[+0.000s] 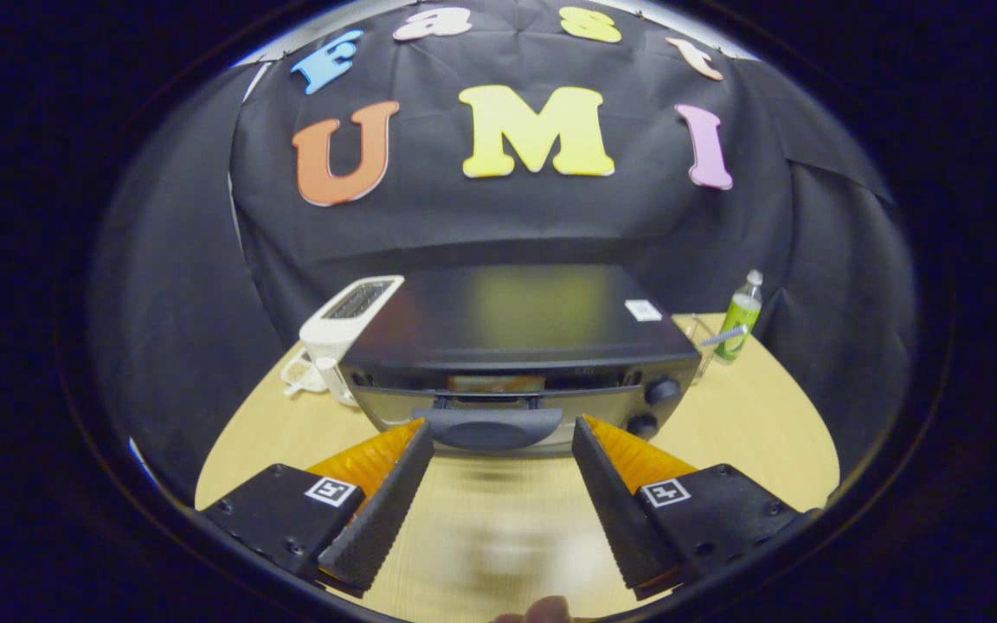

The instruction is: Open the toaster oven, put the food inside, and close the toaster oven door.

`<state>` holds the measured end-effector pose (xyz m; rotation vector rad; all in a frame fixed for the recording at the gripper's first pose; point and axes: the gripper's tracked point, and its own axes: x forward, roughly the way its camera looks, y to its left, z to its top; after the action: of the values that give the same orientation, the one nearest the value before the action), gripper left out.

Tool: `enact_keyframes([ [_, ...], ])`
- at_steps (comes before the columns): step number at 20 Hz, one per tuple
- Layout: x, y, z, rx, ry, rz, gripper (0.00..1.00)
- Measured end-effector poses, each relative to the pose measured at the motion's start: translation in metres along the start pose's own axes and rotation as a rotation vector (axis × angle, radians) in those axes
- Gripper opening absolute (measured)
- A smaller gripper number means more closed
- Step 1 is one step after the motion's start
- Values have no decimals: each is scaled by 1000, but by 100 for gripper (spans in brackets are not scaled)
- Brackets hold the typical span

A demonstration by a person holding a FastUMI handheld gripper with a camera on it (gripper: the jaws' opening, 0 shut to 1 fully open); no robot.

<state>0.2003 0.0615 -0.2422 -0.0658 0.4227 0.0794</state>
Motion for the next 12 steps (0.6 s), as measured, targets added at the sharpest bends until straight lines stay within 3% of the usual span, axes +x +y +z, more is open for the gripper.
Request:
enact_keyframes([
  [6,-101,-21,109,57,-169,-28,100],
  [12,-185,-30,142,22,-244,-51,100],
])
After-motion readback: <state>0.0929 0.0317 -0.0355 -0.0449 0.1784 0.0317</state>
